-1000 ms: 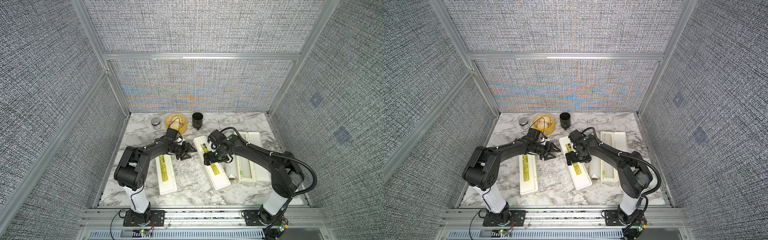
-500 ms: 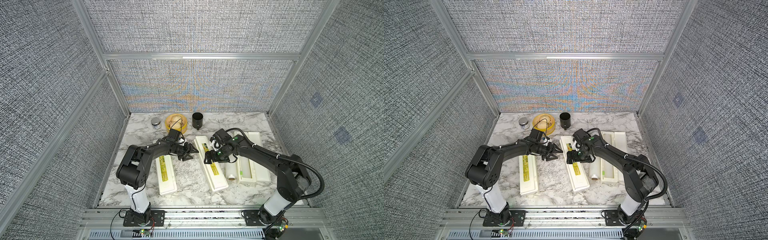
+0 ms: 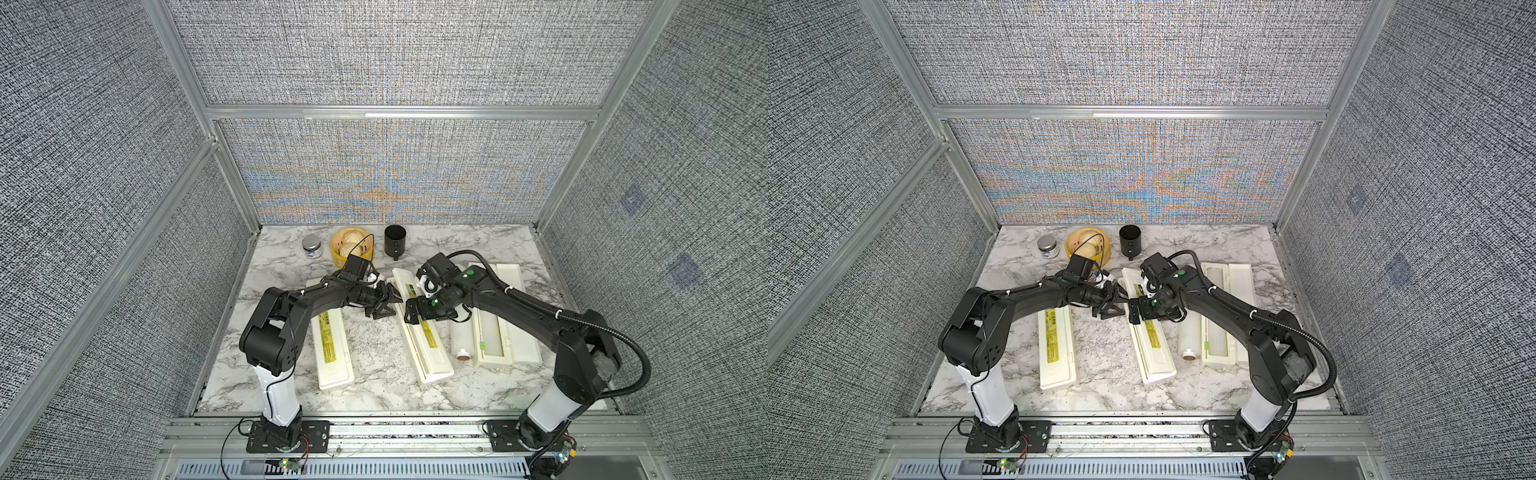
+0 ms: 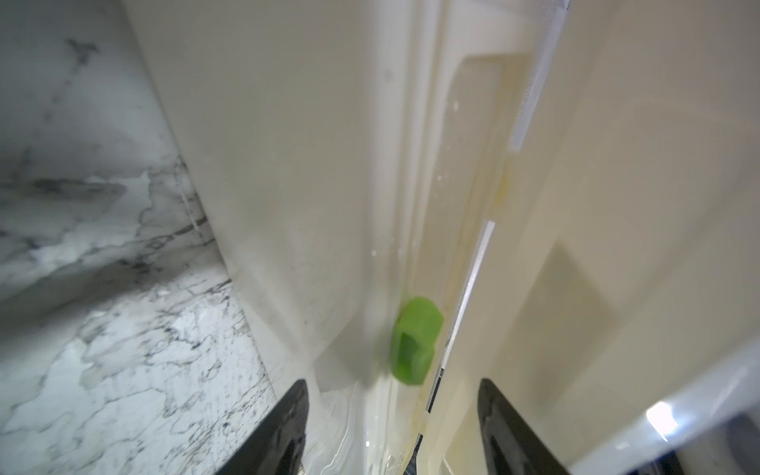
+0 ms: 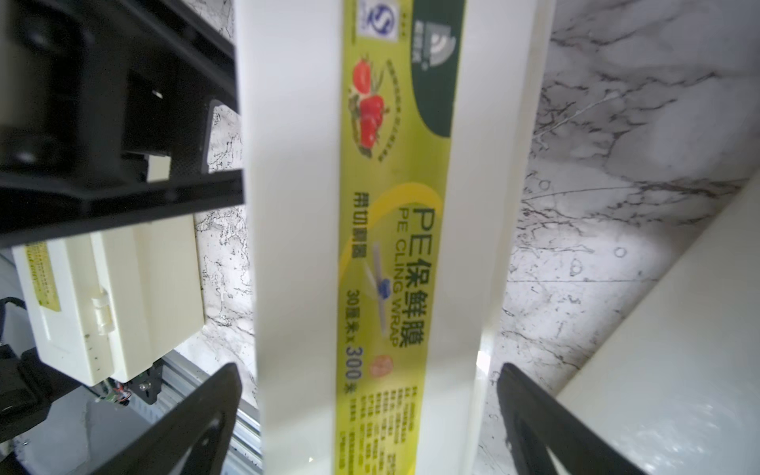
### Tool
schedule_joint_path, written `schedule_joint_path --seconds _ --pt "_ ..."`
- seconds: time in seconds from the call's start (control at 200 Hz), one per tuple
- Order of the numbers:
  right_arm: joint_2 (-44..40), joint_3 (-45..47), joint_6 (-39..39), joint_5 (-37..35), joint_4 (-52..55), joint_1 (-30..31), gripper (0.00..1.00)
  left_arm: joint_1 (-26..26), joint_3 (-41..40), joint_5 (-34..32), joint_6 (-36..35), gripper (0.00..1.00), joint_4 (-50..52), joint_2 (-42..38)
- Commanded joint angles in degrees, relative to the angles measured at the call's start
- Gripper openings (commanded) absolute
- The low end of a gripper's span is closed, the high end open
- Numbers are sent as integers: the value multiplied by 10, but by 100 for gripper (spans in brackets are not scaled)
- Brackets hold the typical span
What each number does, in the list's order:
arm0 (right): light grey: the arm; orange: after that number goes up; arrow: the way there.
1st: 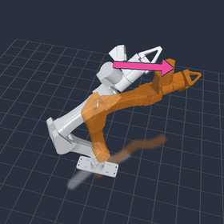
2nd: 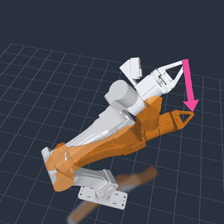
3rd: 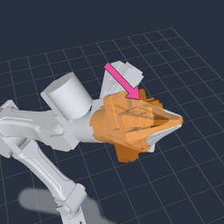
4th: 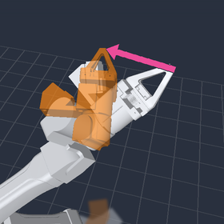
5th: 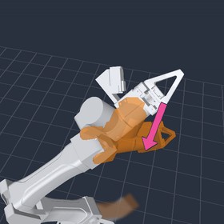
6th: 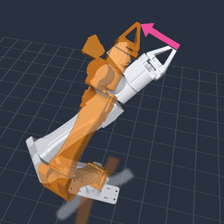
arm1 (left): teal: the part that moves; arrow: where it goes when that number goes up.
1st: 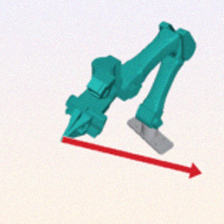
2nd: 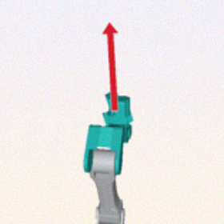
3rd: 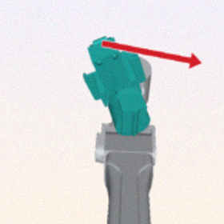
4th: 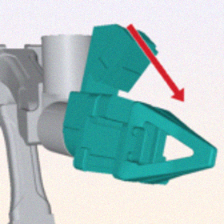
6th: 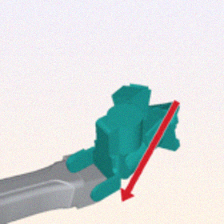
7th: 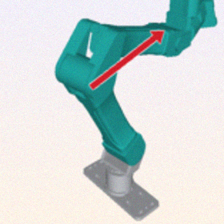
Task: Put plastic wrap rolls into dispensers
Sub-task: Open the lid of the plastic wrap cutting box, then adjust the plastic wrap cutting box at the center of the board.
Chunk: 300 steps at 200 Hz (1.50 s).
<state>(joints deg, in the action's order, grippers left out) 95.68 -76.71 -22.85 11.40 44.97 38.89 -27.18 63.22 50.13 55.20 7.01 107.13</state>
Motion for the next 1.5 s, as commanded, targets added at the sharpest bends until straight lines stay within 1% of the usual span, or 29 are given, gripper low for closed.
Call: schedule_joint_path --seconds 0.0,0.09,0.18,0.315,0.445,0.525,0.61,0.716,0.856,0.996,1.116,1.326,1.496 --pt "11 -14 12 -46 49 6 99 0 5 10 -1 64 -15 4" --pt "21 -16 17 -64 66 5 99 0 5 10 -2 64 -15 4" --pt "18 -13 19 -62 70 -2 98 0 2 13 -5 64 -13 2" --pt "-16 2 12 -18 50 -26 96 1 0 14 -12 64 -9 4" --pt "-58 30 8 28 31 -63 96 0 -2 15 -14 64 -9 5" --pt "-82 50 10 39 27 -90 96 0 -3 15 -17 64 -6 5" --pt "-101 57 17 26 40 -105 96 0 -3 16 -20 64 -2 4" --pt "-118 53 19 -12 61 -105 96 1 -12 19 -20 64 -1 -2" --pt "-144 68 16 -20 53 -104 95 -1 -30 22 -21 63 -1 -10" --pt "-155 88 15 22 23 -89 93 -5 -38 17 -19 62 -1 -9" --pt "-145 119 -2 66 -13 -69 89 -4 -34 12 -17 61 -4 -4" --pt "-101 159 -48 106 -91 -46 85 -3 -22 10 -17 58 -3 9" --pt "-63 154 -75 150 -160 -30 83 4 3 9 -37 57 25 21"
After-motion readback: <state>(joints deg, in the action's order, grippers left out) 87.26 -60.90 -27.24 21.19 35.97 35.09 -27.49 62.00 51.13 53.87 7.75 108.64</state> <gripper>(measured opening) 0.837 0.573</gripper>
